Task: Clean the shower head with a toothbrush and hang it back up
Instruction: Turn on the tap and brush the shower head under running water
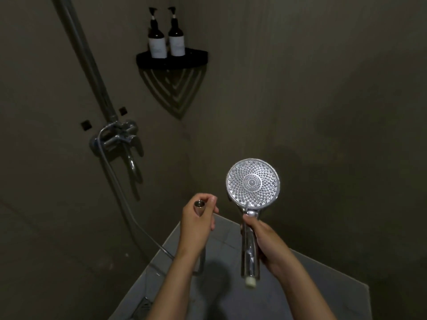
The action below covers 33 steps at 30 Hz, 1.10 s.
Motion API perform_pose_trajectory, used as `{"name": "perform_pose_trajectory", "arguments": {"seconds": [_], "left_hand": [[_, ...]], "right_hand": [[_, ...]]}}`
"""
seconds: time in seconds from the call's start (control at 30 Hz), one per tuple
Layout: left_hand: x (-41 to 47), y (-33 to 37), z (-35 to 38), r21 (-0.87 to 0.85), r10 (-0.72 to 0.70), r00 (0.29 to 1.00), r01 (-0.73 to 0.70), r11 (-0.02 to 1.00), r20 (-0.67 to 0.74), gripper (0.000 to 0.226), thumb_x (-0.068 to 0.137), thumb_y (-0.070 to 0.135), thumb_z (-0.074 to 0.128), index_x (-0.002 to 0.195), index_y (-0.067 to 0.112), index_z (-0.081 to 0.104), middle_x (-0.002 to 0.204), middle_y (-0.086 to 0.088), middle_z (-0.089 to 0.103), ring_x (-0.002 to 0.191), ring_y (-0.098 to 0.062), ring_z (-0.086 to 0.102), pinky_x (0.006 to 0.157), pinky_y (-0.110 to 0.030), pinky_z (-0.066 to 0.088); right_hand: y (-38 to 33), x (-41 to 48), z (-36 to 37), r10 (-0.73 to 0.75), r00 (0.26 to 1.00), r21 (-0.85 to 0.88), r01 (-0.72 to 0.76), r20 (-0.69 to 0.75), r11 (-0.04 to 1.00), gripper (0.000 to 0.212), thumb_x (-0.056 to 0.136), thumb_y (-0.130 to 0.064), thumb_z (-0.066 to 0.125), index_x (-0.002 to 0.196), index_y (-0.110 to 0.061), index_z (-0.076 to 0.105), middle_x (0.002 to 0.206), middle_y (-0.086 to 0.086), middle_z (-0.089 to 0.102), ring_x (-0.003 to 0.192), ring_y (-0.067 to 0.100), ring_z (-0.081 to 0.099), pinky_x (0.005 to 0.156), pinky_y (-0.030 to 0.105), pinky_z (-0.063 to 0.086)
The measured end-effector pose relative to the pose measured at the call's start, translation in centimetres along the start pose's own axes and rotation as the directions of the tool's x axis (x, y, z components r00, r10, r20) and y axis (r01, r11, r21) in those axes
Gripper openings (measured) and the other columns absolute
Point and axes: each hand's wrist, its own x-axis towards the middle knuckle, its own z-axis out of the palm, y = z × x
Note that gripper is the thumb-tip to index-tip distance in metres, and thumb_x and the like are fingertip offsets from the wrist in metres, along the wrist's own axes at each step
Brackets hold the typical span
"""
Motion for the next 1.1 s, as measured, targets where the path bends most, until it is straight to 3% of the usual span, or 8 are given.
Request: {"name": "perform_pose_trajectory", "arguments": {"seconds": [0.13,0.23,0.47,0.77,0.87,0.93,1.03,1.1], "left_hand": [[4.9,-1.3,-1.9,-0.001,-0.012,0.999,0.012,1.000,-0.035,0.013,0.093,0.016,0.055,0.090,0.005,0.062,0.067,-0.001,0.058,0.044,-0.008,0.043,0.045,-0.018,0.037],[9.1,-2.3,-3.5,0.007,-0.009,0.996,0.010,1.000,-0.084,0.013,0.093,0.013,0.054,0.090,0.003,0.061,0.068,-0.003,0.058,0.041,-0.007,0.042,0.043,-0.016,0.036],[16.1,-4.0,-8.6,0.007,-0.051,0.969,0.054,0.999,-0.243,0.012,0.093,0.014,0.053,0.087,0.010,0.063,0.068,-0.002,0.058,0.040,-0.006,0.043,0.042,-0.014,0.036],[21.7,-6.4,-12.6,-0.029,-0.145,0.888,0.147,0.989,-0.436,0.012,0.094,0.014,0.052,0.092,0.015,0.064,0.082,-0.005,0.068,0.040,-0.007,0.049,0.042,-0.015,0.038],[24.2,-6.9,-13.4,-0.019,-0.159,0.849,0.172,0.985,-0.503,0.012,0.093,0.022,0.054,0.093,0.024,0.066,0.091,-0.002,0.069,0.062,-0.011,0.059,0.056,-0.021,0.048],[26.3,-7.3,-13.7,-0.011,-0.177,0.810,0.206,0.979,-0.560,0.014,0.092,0.027,0.055,0.099,0.024,0.067,0.080,-0.003,0.065,0.063,-0.012,0.055,0.053,-0.017,0.047],[29.9,-7.8,-14.1,-0.018,-0.205,0.733,0.254,0.967,-0.649,0.018,0.093,0.024,0.056,0.098,0.011,0.067,0.056,-0.002,0.050,0.045,-0.009,0.045,0.039,-0.012,0.036],[31.9,-8.1,-14.4,-0.003,-0.218,0.711,0.290,0.957,-0.668,0.018,0.094,0.024,0.054,0.091,0.013,0.068,0.048,0.002,0.047,0.035,-0.002,0.041,0.036,-0.012,0.033]], "right_hand": [[-0.5,5.1,2.0,0.010,0.998,-0.061,-0.007,0.060,0.998,0.023,0.097,-0.022,0.046,0.078,-0.014,0.057,0.048,-0.008,0.062,0.045,0.001,0.059,0.044,0.012,0.043],[-0.9,9.5,3.8,0.033,0.997,-0.098,-0.026,0.071,0.995,0.024,0.096,-0.023,0.048,0.075,-0.015,0.056,0.048,-0.007,0.061,0.045,0.002,0.058,0.047,0.017,0.044],[-0.4,17.6,9.4,0.162,0.980,-0.169,-0.141,0.113,0.975,0.040,0.089,-0.037,0.057,0.109,-0.003,0.061,0.092,0.016,0.057,0.085,0.028,0.055,0.078,0.037,0.043],[0.4,26.7,13.9,0.317,0.911,-0.294,-0.237,0.265,0.926,0.030,0.090,-0.036,0.056,0.096,-0.007,0.061,0.078,0.013,0.059,0.074,0.025,0.057,0.072,0.033,0.042],[0.0,30.2,14.6,0.353,0.880,-0.351,-0.236,0.319,0.906,0.022,0.095,-0.028,0.051,0.084,-0.012,0.062,0.064,0.000,0.064,0.060,0.011,0.060,0.061,0.024,0.045],[0.0,32.8,14.6,0.384,0.862,-0.421,-0.229,0.331,0.878,0.024,0.096,-0.031,0.050,0.083,-0.016,0.063,0.069,0.000,0.065,0.063,0.011,0.060,0.061,0.023,0.045],[0.2,35.5,14.8,0.426,0.824,-0.487,-0.216,0.374,0.846,0.033,0.092,-0.040,0.053,0.103,-0.012,0.065,0.093,0.007,0.068,0.085,0.021,0.064,0.078,0.035,0.051],[0.7,37.3,15.2,0.488,0.801,-0.511,-0.275,0.347,0.814,0.032,0.090,-0.038,0.056,0.099,-0.009,0.065,0.091,0.007,0.066,0.083,0.022,0.063,0.077,0.037,0.051]]}}
